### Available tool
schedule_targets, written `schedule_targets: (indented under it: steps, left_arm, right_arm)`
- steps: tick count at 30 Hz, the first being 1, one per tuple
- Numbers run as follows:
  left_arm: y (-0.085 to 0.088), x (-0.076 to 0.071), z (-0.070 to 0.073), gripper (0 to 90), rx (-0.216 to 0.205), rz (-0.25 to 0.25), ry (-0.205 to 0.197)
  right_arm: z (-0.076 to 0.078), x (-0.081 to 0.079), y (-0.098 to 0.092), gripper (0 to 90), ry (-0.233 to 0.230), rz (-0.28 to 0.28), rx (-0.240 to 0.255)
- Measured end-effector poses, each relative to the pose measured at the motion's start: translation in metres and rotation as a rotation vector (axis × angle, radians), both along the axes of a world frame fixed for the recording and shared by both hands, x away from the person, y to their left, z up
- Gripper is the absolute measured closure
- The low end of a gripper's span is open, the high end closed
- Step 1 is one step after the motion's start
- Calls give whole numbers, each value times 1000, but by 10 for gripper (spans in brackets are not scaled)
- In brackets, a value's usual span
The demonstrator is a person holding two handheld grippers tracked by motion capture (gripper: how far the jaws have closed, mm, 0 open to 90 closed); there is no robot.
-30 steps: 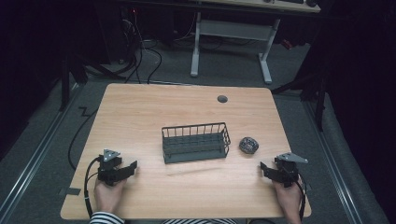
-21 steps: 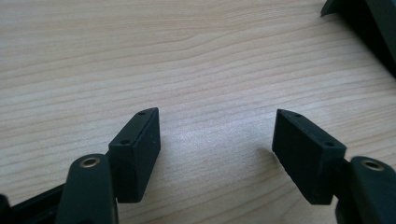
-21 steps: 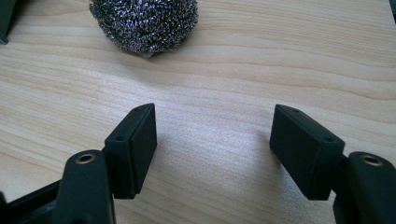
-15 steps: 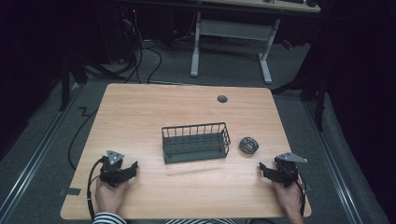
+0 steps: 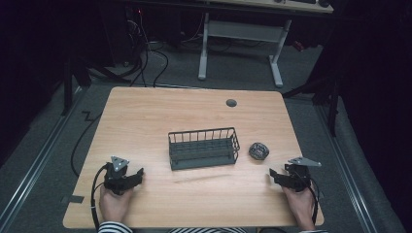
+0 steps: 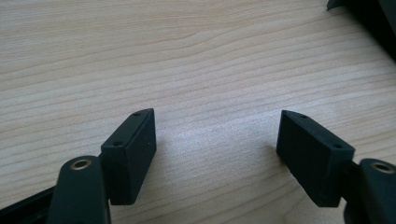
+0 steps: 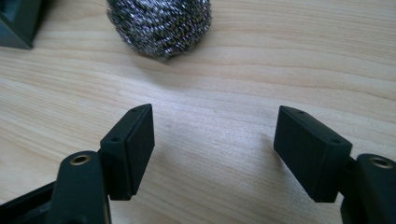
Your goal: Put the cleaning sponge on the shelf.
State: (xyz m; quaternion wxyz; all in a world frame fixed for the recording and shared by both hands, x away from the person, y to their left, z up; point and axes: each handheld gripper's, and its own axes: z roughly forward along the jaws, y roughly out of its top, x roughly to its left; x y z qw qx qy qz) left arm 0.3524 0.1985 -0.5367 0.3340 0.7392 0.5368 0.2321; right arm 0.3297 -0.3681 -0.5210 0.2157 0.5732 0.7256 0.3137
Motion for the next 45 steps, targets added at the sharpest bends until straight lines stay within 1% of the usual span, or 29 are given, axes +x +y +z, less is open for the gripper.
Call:
schedule_targets:
  steps: [4,8,9,10,11,13,17,26,33,36,37,45]
  left_arm:
    - [0,0,0,290,0,0,0]
    - [0,0,0,288,-2,-1,1]
    - [0,0,0,288,-2,-1,1]
    - [0,0,0,287,-2,-1,1]
    - [0,0,0,287,-2,-1,1]
    - [0,0,0,286,-2,-1,1]
    - [0,0,0,286,-2,-1,1]
    - [0,0,0,285,-4,-2,1]
    - [1,0,0,284,-8,-1,1]
    - [1,0,0,283,-8,-2,2]
    - [1,0,0,283,-9,-2,2]
    - [1,0,0,282,-12,-1,1]
  right_arm:
    - [5,-4,0,290,-9,6,31]
    - [12,-4,1,287,-16,18,42]
    - [13,-3,1,287,-26,28,38]
    - [15,-3,3,287,-21,23,43]
    - [17,-2,5,288,-28,30,48]
    - [20,0,6,288,-27,37,50]
    - [27,5,14,288,-33,60,41]
    - [40,22,32,279,-37,112,-5]
    - [48,38,42,270,-27,128,-28]
    - [50,43,44,268,-23,131,-35]
    - [50,49,46,263,-15,134,-39]
    - [45,62,49,244,16,131,-34]
